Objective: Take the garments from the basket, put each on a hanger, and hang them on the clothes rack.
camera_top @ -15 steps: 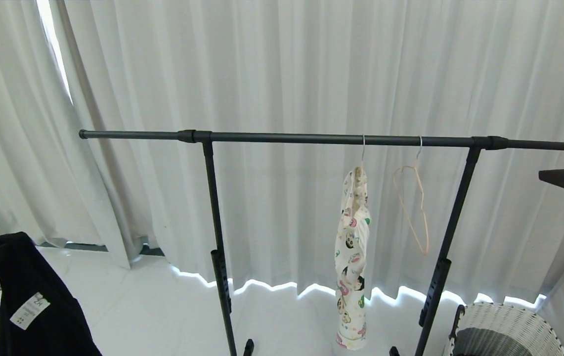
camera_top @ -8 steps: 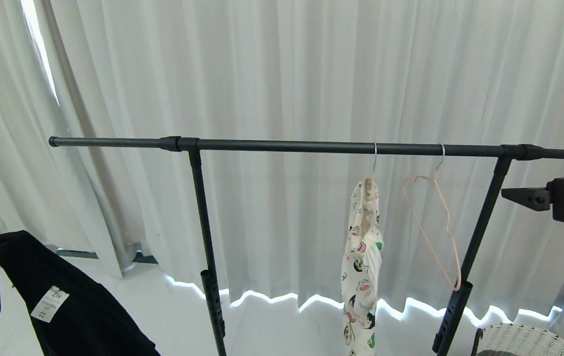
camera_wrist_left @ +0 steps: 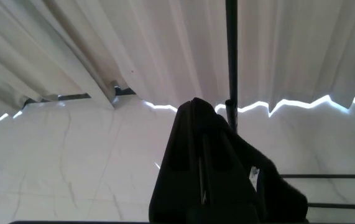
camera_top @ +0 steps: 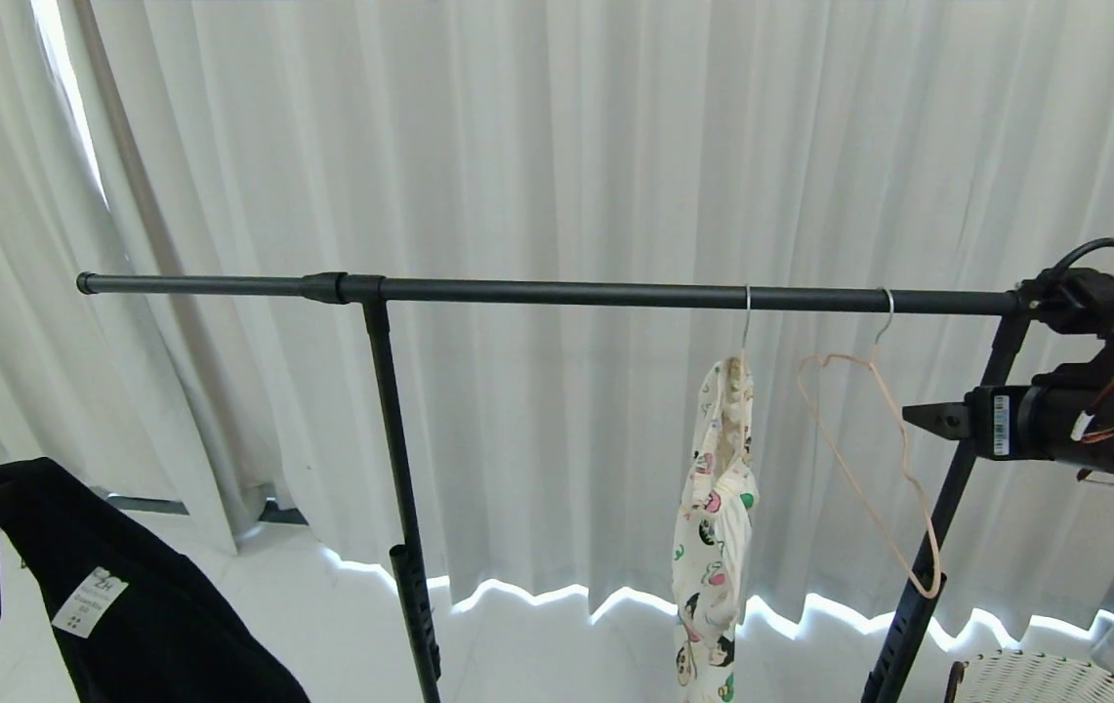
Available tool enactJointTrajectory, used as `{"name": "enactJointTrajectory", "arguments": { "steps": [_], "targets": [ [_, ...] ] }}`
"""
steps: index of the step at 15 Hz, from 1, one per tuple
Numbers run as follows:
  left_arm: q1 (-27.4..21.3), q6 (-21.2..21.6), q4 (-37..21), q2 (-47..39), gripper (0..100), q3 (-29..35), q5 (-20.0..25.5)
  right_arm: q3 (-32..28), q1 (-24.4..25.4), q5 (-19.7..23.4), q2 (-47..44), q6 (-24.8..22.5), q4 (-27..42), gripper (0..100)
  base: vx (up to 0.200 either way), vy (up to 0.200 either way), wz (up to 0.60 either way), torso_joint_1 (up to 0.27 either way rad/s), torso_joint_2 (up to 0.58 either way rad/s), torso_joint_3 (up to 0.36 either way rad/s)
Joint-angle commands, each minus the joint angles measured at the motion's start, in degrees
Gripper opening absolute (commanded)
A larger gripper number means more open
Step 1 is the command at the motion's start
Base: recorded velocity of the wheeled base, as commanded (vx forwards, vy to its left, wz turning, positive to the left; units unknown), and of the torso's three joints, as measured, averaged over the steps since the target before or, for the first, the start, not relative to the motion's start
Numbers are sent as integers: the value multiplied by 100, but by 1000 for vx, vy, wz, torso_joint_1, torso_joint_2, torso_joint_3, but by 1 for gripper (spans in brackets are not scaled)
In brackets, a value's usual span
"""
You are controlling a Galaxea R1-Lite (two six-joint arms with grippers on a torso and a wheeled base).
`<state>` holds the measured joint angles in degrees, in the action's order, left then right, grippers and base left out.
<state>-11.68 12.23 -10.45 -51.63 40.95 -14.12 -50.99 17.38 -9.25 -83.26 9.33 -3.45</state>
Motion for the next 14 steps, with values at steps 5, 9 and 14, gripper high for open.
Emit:
{"name": "enactJointTrajectory", "arguments": {
  "steps": [5, 9, 14],
  "targets": [
    [16, -10, -1, 12, 0, -8, -12, 19, 90, 2, -955, 113, -332, 100, 0, 0, 0, 0, 0, 0],
    [8, 8, -1, 100, 0, -17, -12, 10, 160, 2, -1447, 228, -639, 100, 0, 0, 0, 0, 0, 0],
    [-10, 43, -1, 109, 0, -61, -3, -25, 142, 2, -1772, 351, -850, 100, 0, 0, 0, 0, 0, 0]
  ]
}}
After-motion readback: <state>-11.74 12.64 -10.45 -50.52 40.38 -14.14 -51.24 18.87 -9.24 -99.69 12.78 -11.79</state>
